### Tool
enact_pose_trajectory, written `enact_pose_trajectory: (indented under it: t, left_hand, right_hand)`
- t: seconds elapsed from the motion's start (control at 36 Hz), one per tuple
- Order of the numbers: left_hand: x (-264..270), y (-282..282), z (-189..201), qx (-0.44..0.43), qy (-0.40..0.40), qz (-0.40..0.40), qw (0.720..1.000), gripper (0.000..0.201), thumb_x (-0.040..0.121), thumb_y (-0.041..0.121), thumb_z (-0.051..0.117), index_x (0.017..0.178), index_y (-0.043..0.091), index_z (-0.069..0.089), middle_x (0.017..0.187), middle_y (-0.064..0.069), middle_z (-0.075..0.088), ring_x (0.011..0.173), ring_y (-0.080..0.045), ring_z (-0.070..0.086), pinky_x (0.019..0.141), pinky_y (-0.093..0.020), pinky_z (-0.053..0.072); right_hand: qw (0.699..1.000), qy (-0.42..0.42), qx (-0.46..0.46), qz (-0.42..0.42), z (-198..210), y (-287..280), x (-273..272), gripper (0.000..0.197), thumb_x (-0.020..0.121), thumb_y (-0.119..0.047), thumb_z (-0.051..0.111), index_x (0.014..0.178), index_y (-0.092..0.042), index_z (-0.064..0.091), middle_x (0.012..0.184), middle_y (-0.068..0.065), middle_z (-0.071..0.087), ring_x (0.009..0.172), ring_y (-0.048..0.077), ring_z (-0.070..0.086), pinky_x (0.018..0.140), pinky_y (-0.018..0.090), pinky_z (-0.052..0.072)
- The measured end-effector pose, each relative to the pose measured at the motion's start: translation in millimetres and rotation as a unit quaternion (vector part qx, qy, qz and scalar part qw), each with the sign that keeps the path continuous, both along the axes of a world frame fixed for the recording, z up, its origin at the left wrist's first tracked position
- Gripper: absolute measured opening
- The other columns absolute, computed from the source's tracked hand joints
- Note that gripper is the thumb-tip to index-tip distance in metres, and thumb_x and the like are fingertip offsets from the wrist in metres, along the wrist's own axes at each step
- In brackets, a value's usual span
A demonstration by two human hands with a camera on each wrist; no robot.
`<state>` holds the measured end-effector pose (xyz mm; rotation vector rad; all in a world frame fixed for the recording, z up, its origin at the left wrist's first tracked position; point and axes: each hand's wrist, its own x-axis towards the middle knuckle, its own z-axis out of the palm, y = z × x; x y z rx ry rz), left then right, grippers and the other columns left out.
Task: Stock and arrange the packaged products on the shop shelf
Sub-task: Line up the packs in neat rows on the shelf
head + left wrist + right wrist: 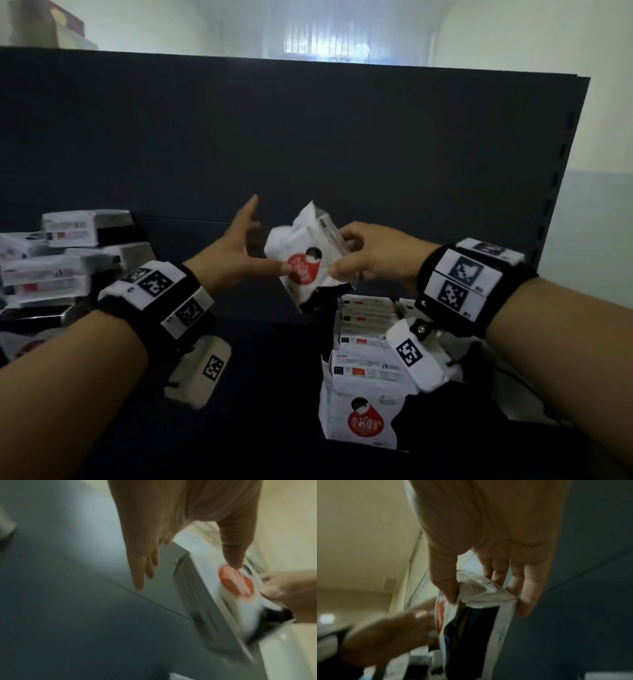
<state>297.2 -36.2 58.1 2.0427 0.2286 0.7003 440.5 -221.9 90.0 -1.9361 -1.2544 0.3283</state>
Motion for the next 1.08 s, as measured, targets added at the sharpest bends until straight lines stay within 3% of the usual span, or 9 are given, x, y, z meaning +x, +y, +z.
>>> enact_pose_trajectory:
  t: [0.08,0.19,0.28,0.33,0.42,0.56,0.78,0.92,1.08]
  left_hand:
    - [0.1,5.1,11.8,0.164,0.029,0.002,0.986,0.130,0.047,0.050,0.082,0.144,0.051,-0.004,0.153,0.004,0.017,0.136,-0.012,0.028,0.107,-0.036,0.033]
    - [13.3,-0.9,16.9,0.305,0.135,-0.032,0.942,0.095,0.068,0.025,0.083,0.143,0.037,0.027,0.135,0.012,0.042,0.117,-0.007,0.046,0.095,-0.025,0.043]
    - [25.4,2.8,12.2,0.325,0.136,0.006,0.936,0.073,0.069,0.025,0.082,0.131,0.026,0.044,0.118,0.009,0.050,0.102,-0.009,0.052,0.083,-0.024,0.046]
    - [33.1,14.5,4.4,0.307,0.145,0.031,0.940,0.069,0.069,0.026,0.082,0.128,0.023,0.046,0.115,0.008,0.051,0.100,-0.011,0.052,0.081,-0.024,0.044]
    - [47.3,35.2,-12.6,0.261,0.196,0.044,0.944,0.068,0.069,0.028,0.082,0.126,0.022,0.046,0.114,0.005,0.053,0.100,-0.014,0.053,0.082,-0.027,0.045]
    - [83.7,53.2,-38.8,0.209,0.258,0.024,0.943,0.065,0.066,0.029,0.085,0.120,0.026,0.049,0.113,0.004,0.056,0.100,-0.014,0.055,0.081,-0.027,0.048]
    - [130.0,54.8,-63.2,0.261,0.299,0.005,0.918,0.064,0.068,0.028,0.083,0.123,0.021,0.051,0.121,-0.002,0.055,0.104,-0.016,0.053,0.084,-0.026,0.046]
    - [138.9,52.4,-71.2,0.410,0.343,0.036,0.844,0.066,0.072,0.054,0.071,0.130,0.031,0.049,0.124,-0.003,0.041,0.118,-0.026,0.039,0.100,-0.035,0.040]
    - [138.7,46.4,-71.5,0.455,0.347,0.048,0.819,0.061,0.076,0.048,0.070,0.132,0.033,0.050,0.124,-0.004,0.047,0.115,-0.029,0.046,0.097,-0.037,0.044]
  right_hand:
    - [0.978,-0.187,-0.092,-0.001,8.4,8.5,-7.1,0.049,0.074,-0.018,0.077,0.118,-0.018,0.056,0.110,0.001,0.066,0.096,0.018,0.064,0.086,0.037,0.055]
    - [0.958,-0.256,-0.130,0.021,7.7,28.0,-11.9,0.055,0.073,-0.025,0.079,0.121,-0.021,0.052,0.107,-0.005,0.059,0.092,0.014,0.058,0.075,0.028,0.050]
    - [0.963,-0.249,-0.105,0.008,2.3,30.7,-2.6,0.060,0.075,-0.026,0.080,0.128,-0.019,0.054,0.119,-0.004,0.061,0.105,0.014,0.059,0.088,0.026,0.048]
    - [0.958,-0.262,-0.112,-0.015,-0.4,23.1,9.1,0.067,0.079,-0.028,0.077,0.139,-0.019,0.047,0.138,-0.002,0.052,0.124,0.015,0.050,0.097,0.019,0.037]
    - [0.933,-0.284,-0.212,-0.060,-4.7,5.9,29.9,0.071,0.084,-0.037,0.071,0.146,-0.022,0.039,0.151,-0.003,0.037,0.138,0.016,0.036,0.107,0.024,0.028]
    - [0.887,-0.232,-0.396,-0.043,-19.7,-9.9,60.1,0.070,0.085,-0.049,0.065,0.146,-0.024,0.039,0.150,-0.005,0.039,0.135,0.015,0.039,0.111,0.030,0.030]
    - [0.904,-0.121,-0.408,-0.040,-44.0,-3.7,89.3,0.089,0.069,-0.060,0.075,0.145,-0.038,0.036,0.153,-0.013,0.031,0.139,0.013,0.031,0.106,0.025,0.026]
    - [0.912,-0.101,-0.395,-0.047,-60.0,0.2,97.4,0.082,0.072,-0.044,0.080,0.144,-0.032,0.041,0.154,-0.014,0.031,0.140,0.010,0.032,0.114,0.027,0.027]
    - [0.906,-0.121,-0.402,-0.040,-60.0,2.1,96.3,0.076,0.075,-0.046,0.077,0.143,-0.034,0.043,0.152,-0.011,0.036,0.138,0.012,0.036,0.113,0.029,0.030]
